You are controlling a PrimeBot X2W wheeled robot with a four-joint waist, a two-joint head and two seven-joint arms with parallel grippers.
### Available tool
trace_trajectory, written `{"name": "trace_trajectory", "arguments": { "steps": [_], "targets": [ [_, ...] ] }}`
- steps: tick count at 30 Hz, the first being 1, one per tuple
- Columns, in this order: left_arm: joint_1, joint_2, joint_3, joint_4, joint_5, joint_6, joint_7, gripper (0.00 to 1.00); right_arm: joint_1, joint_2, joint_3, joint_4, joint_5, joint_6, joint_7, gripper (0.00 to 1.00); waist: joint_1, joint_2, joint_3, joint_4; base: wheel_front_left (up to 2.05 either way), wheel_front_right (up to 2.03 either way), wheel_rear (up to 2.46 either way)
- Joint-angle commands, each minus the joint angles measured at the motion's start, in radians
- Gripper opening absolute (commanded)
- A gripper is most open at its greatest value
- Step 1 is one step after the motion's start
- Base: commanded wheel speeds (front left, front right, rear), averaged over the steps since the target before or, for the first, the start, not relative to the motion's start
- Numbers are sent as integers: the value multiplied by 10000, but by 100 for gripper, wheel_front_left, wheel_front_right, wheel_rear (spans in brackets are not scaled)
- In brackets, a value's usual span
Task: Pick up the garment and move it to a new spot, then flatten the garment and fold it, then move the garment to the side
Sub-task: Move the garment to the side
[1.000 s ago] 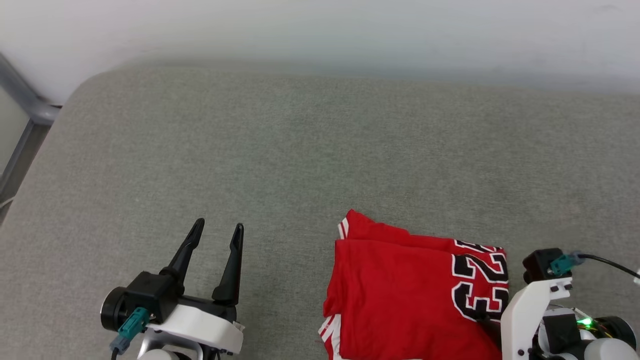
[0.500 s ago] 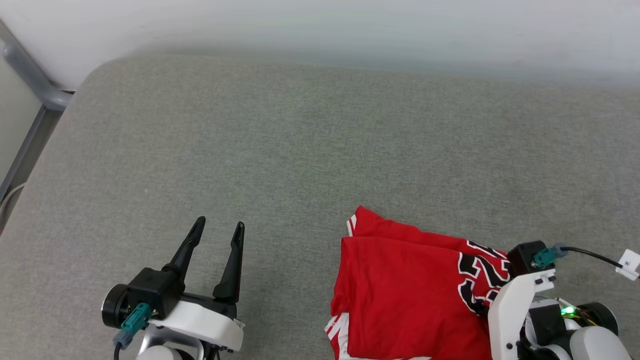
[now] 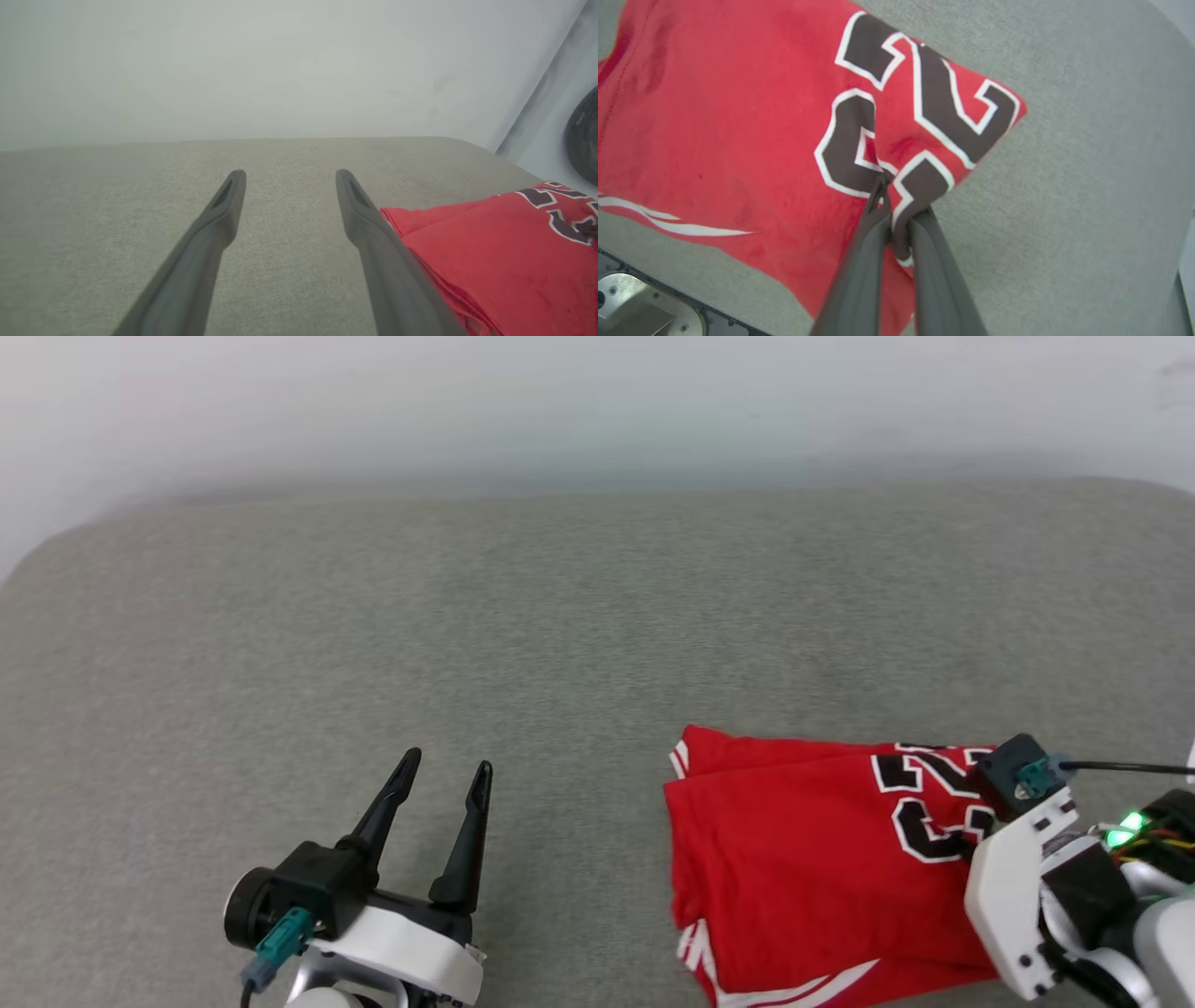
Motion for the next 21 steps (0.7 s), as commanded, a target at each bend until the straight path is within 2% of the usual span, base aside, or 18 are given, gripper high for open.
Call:
{"name": "trace_trajectory", "arguments": {
  "steps": [1, 4, 5, 11, 15, 21],
  "targets": [
    [11, -43, -82, -73, 113, -19, -22, 100, -297, -572, 166, -269, 80, -12, 52, 0, 0, 0, -18, -651, 0, 0, 0],
    [-122, -81, -243, -193, 316, -16, -22, 100, -677, -1467, 474, -453, 192, -12, 110, 0, 0, 0, 194, -1177, 0, 0, 0],
    [-122, -81, -243, -193, 316, -16, -22, 100, -677, -1467, 474, -453, 192, -12, 110, 0, 0, 0, 194, -1177, 0, 0, 0],
    [-626, -116, -665, -584, 612, -16, -22, 100, -1635, -2868, 696, -5, 170, -12, -504, 0, 0, 0, 963, -2002, 0, 0, 0],
    [-1145, 112, -1028, -933, 745, -17, 21, 100, -2260, -3295, 481, 939, 5, -14, -1344, 0, 0, 0, 1679, -2304, 0, 0, 0],
    [-1975, 491, -1253, -2039, 909, -17, 492, 100, -3148, -3522, -208, 2570, -295, -15, -2634, 0, 0, 0, 3012, -2459, 0, 0, 0]
  ]
}}
